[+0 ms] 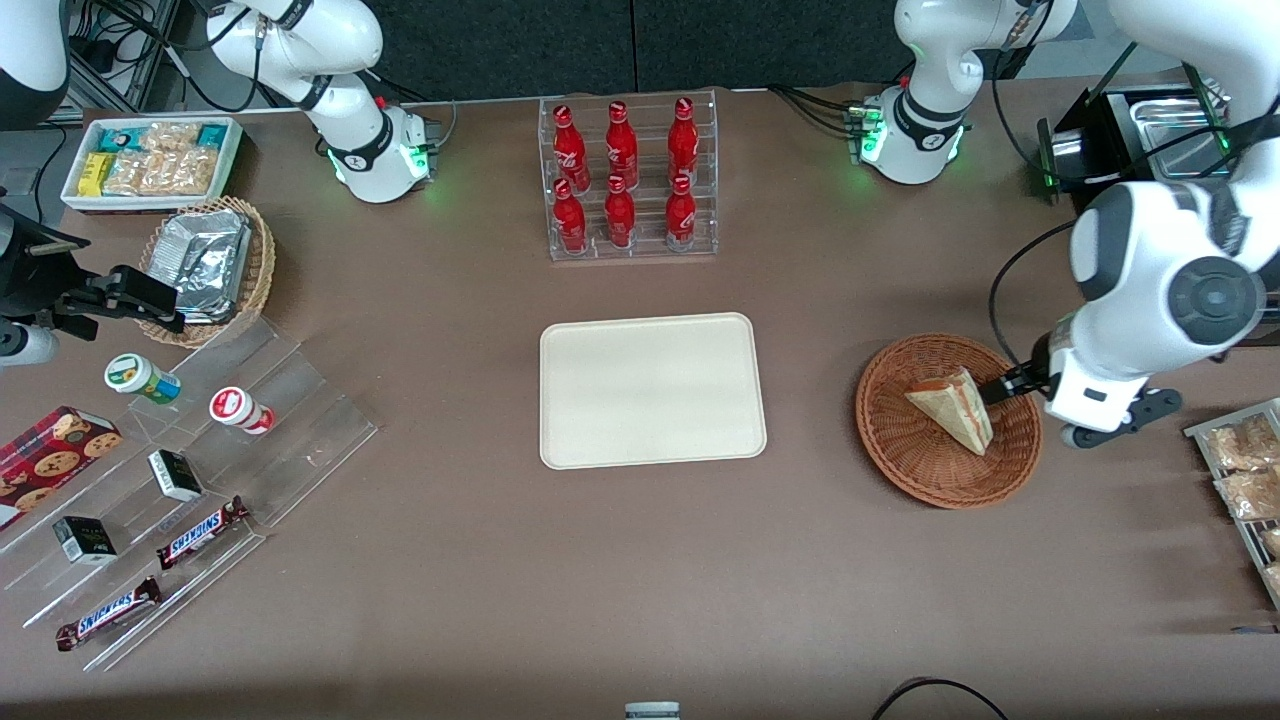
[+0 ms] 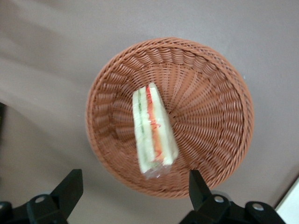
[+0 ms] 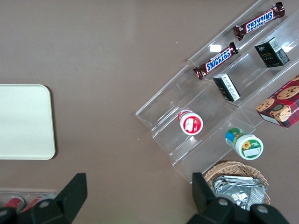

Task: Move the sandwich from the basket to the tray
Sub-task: 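Lower the open left gripper over the wrapped sandwich in the basket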

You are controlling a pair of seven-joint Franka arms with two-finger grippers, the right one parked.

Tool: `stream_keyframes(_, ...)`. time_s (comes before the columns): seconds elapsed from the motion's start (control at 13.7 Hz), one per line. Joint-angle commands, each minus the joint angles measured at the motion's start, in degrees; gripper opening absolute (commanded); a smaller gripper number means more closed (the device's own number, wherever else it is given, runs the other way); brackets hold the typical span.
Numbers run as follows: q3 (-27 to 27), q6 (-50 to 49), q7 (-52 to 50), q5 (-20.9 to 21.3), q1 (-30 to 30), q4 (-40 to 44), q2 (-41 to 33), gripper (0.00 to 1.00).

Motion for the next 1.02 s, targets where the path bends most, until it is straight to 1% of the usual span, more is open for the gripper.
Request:
stream_keyframes(0.0, 0.1, 7.8, -8.3, 0.8, -0.6, -7.6, -2.8, 1.00)
stream_keyframes(0.15, 0.1, 14.3, -11.3, 0.4, -0.5, -12.0, -2.8, 1.00)
stream_keyframes(0.29, 0.1, 18.3, -13.0, 0.4, -0.5, -15.6, -2.9, 1.00)
stream_keyframes(0.44, 0.2, 21.3, -15.0, 0.0, -0.3, -17.6, -2.9, 1.00)
stream_keyframes(0.58, 0.1, 21.8, -17.1, -0.1, -0.3, -18.7, -3.0, 1.00)
stream_keyframes(0.95, 0.2, 27.9, -17.3, -0.1, -0.1, -22.5, -2.4, 1.00)
